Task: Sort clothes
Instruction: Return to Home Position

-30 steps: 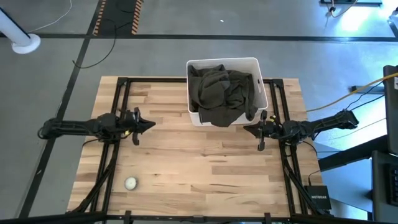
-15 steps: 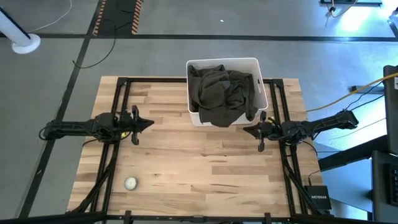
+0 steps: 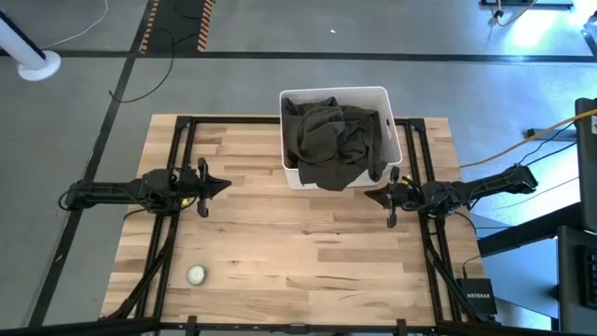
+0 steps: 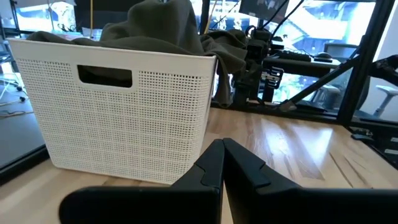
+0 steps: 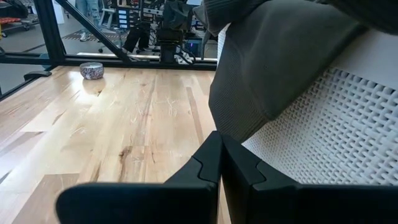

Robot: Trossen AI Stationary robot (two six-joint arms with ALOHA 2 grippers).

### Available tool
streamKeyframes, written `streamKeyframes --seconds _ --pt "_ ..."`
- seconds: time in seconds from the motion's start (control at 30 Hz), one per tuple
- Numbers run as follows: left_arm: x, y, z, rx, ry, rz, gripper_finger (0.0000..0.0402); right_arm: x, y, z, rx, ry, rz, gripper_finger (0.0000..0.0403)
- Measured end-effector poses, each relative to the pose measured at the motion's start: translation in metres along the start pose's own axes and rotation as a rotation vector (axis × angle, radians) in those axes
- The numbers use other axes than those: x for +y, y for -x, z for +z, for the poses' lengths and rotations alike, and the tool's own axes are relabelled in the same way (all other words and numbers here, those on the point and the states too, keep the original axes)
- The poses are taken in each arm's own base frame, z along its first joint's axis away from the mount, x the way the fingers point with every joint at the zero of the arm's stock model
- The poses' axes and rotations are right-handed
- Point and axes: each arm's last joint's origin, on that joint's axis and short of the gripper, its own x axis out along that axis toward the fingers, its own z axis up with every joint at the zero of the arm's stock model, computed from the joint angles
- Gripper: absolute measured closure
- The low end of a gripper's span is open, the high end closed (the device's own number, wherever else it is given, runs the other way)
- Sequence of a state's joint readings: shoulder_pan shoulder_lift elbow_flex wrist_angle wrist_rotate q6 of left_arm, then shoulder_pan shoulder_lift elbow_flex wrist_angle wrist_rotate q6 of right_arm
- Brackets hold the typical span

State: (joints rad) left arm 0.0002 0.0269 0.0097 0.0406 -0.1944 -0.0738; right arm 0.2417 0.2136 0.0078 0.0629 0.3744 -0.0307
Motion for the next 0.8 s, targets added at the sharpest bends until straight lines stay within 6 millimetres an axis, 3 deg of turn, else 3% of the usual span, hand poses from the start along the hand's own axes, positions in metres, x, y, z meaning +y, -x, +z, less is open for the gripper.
streamKeyframes --seconds 0.57,0.8 --pt "0.0 0.0 0.0 0.0 0.001 0.0 0.0402 0.0001 0.0001 0.0001 -0.001 0.0 0.001 0.0388" --pt "0.0 0.0 -0.0001 0.0 0.001 0.0 0.0402 -0.0046 0.0074 0.009 -0.115 -0.042 0.006 0.0388"
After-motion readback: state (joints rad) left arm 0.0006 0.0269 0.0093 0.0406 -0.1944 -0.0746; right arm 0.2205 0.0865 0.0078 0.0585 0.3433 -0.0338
